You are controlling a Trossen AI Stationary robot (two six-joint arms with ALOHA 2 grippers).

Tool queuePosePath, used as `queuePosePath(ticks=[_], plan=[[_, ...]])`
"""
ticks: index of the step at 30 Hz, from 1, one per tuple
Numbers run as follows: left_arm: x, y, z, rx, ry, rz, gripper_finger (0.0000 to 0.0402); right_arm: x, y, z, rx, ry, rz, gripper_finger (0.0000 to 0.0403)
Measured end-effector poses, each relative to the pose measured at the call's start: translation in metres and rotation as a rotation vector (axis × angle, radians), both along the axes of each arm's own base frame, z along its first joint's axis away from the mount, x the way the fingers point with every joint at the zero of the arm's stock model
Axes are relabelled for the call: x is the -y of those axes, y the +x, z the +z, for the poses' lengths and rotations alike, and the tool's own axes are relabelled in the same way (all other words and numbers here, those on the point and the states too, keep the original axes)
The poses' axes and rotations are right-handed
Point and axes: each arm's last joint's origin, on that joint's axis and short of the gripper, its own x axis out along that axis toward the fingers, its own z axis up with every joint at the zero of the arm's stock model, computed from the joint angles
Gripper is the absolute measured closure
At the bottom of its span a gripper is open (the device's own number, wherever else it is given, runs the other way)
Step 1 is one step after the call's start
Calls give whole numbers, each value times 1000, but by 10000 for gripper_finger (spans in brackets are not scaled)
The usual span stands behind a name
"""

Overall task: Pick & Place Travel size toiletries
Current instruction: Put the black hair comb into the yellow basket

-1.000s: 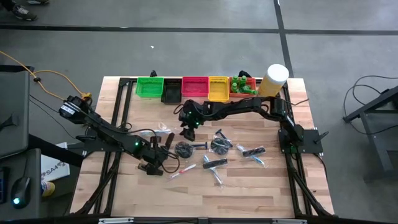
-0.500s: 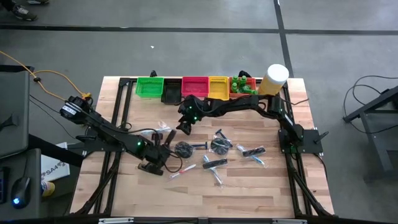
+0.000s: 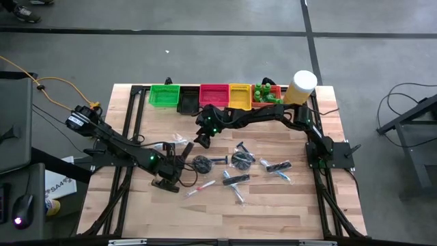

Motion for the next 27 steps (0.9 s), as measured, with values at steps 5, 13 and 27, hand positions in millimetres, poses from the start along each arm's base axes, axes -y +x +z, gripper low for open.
queuePosePath(ticks=[5,13,27], plan=[[-1,-3,-7,21,-19,7,401,0,0,0,0,-3,-2,169],[-1,-2,-8,40,-21,4,401,1,1,0,-2,11,-43,169],[-1,-2,-8,39,-27,9,401,-1,5,-27,-61,246,-148,169]])
